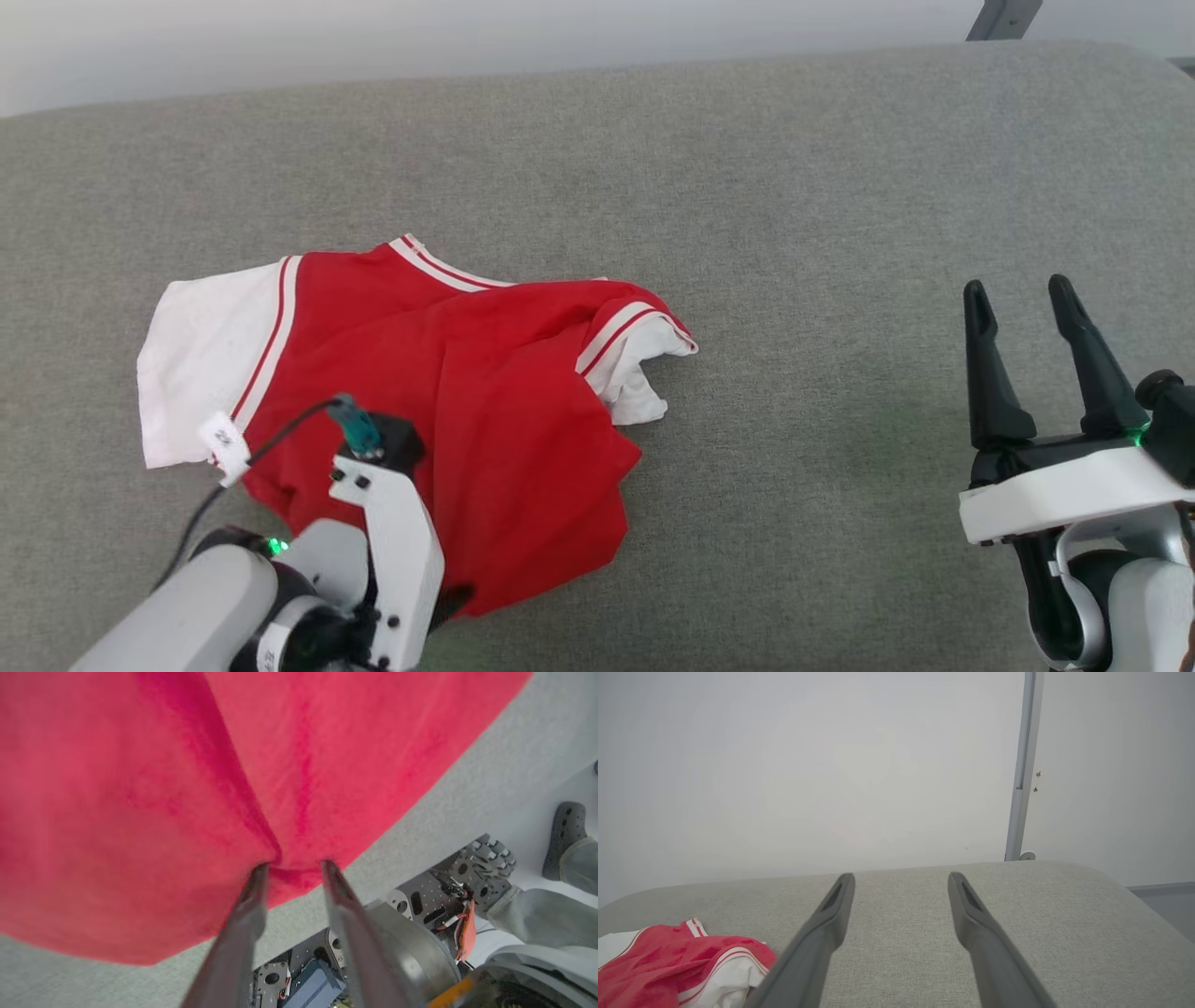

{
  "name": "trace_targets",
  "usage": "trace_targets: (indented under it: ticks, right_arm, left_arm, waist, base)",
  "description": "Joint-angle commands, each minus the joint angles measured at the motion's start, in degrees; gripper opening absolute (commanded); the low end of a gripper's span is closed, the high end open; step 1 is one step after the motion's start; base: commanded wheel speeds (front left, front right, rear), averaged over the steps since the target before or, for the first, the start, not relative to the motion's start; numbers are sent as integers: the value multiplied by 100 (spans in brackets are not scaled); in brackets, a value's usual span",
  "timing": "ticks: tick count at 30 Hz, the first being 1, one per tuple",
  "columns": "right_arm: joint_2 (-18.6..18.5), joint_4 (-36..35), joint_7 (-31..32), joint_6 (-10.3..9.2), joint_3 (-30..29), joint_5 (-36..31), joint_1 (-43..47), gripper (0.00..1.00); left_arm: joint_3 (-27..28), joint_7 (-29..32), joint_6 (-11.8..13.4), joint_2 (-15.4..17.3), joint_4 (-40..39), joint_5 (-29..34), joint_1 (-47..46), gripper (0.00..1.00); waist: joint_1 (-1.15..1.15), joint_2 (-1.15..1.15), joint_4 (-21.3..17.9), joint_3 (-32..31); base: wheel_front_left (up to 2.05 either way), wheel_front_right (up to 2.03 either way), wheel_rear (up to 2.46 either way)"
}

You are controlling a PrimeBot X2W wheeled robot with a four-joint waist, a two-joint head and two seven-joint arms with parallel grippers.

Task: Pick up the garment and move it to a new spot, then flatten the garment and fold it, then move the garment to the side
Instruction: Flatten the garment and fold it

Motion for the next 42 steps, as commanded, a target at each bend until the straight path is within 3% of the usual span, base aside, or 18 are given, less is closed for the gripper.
trace_targets:
  ticks: [1, 9, 16, 30, 35, 41, 42]
  right_arm:
    - [0, 22, 41, -4, 34, 23, -13, 100]
    - [-37, 163, 440, -4, 311, 270, 148, 100]
    - [-201, 381, 1165, -4, 745, 578, 193, 100]
    - [-576, 1149, 2518, -4, 1211, 632, -461, 100]
    - [-736, 1711, 3148, -4, 1201, 306, -779, 100]
    - [-826, 2433, 3735, -3, 1436, -46, -1192, 100]
    - [-817, 2569, 3829, -3, 1455, -31, -1232, 89]
  left_arm:
    - [97, -144, -1, -15, 22, 39, -84, 100]
    - [580, -997, -16, 49, -275, 104, 20, 100]
    - [978, -2497, -178, 100, -395, 591, 296, 100]
    - [1595, -5819, -141, -416, 138, 1356, 1061, 100]
    - [1704, -6531, -181, -715, 413, 1262, 1286, 100]
    - [1884, -6962, -199, -920, 683, 1251, 1522, 100]
    - [1930, -7010, -196, -926, 680, 1328, 1546, 100]
  waist:
    - [0, 0, 30, -39]
    - [0, 0, 291, -201]
    - [0, 0, 762, -263]
    - [0, 0, 1841, -89]
    - [0, 0, 2182, -35]
    - [0, 0, 2391, -1]
    - [0, 0, 2406, 2]
  base:
    - [0, 0, 0]
    - [0, 0, 0]
    - [0, 0, 0]
    - [0, 0, 0]
    - [0, 0, 0]
    - [0, 0, 0]
    - [0, 0, 0]
